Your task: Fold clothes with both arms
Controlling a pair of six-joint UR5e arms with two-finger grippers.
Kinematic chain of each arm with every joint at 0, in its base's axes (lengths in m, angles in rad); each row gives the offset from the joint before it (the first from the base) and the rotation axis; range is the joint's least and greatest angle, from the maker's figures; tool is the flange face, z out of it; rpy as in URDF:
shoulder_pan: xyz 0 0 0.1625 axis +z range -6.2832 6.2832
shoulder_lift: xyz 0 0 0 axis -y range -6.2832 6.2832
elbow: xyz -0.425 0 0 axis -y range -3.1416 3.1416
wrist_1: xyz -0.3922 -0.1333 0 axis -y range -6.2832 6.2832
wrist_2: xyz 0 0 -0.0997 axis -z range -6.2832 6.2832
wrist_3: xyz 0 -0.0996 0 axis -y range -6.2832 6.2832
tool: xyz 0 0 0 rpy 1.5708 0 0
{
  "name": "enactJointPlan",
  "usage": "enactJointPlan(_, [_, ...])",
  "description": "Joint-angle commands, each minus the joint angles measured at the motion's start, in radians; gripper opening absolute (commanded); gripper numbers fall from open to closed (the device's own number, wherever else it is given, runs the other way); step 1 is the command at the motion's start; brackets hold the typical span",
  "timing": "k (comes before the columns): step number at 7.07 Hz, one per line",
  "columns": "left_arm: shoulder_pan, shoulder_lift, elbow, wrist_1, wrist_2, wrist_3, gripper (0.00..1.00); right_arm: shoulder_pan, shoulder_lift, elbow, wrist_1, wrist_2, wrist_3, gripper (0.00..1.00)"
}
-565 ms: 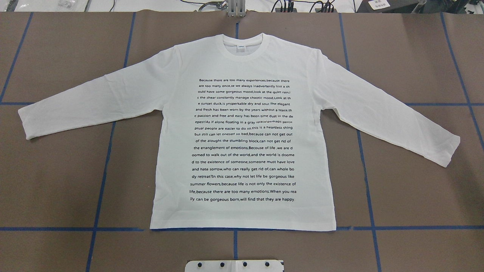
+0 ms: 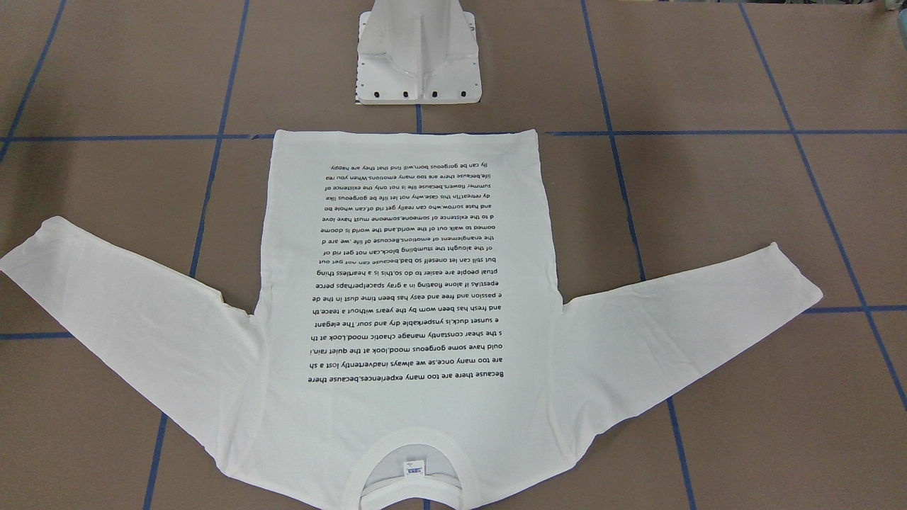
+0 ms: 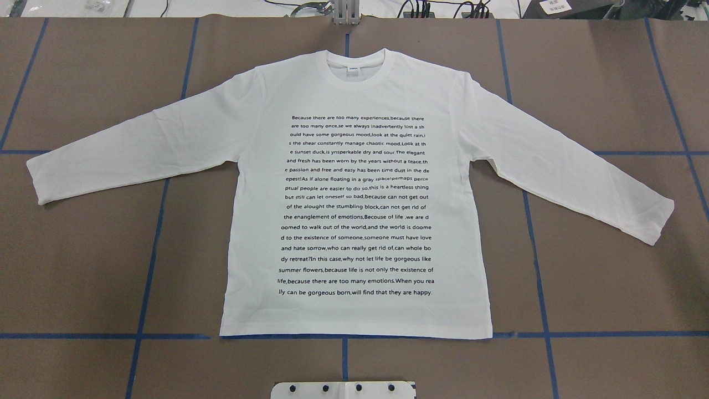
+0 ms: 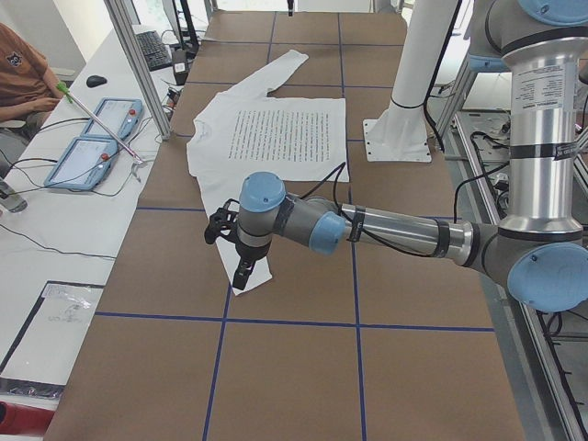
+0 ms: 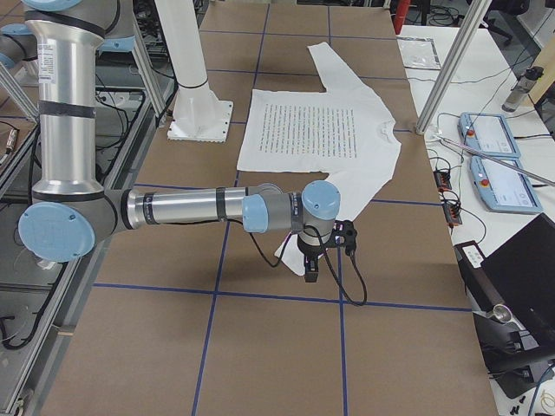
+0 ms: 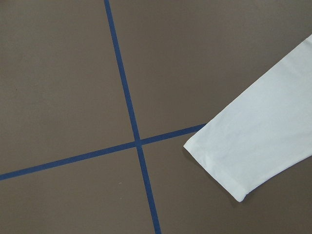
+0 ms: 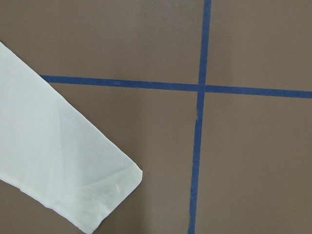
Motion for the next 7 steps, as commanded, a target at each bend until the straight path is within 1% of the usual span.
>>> enactJointPlan(1, [0.001, 0.001, -0.005, 0.000, 0.001, 0.000, 1.00, -0.015, 0.000, 0.000, 0.000, 0.000, 0.004, 1.00])
enactJointPlan(4, [-0.001, 0.002, -0.008, -0.005, -0.003, 0.000, 0.99, -0.059, 0.002, -0.001, 0.009, 0.002, 0.096, 1.00])
enactJointPlan(5, [0.001, 0.002, -0.014, -0.029, -0.003, 0.002, 1.00, -0.084, 0.002, -0.018, 0.068, 0.002, 0.171, 1.00])
enactJointPlan(6, [0.001, 0.002, -0.014, -0.047, -0.003, -0.001, 1.00, -0.137, 0.002, -0.021, 0.124, 0.002, 0.322, 1.00])
enactJointPlan(7, [0.001, 0.002, -0.011, -0.049, -0.003, -0.001, 1.00, -0.174, 0.000, -0.053, 0.185, 0.000, 0.421, 1.00])
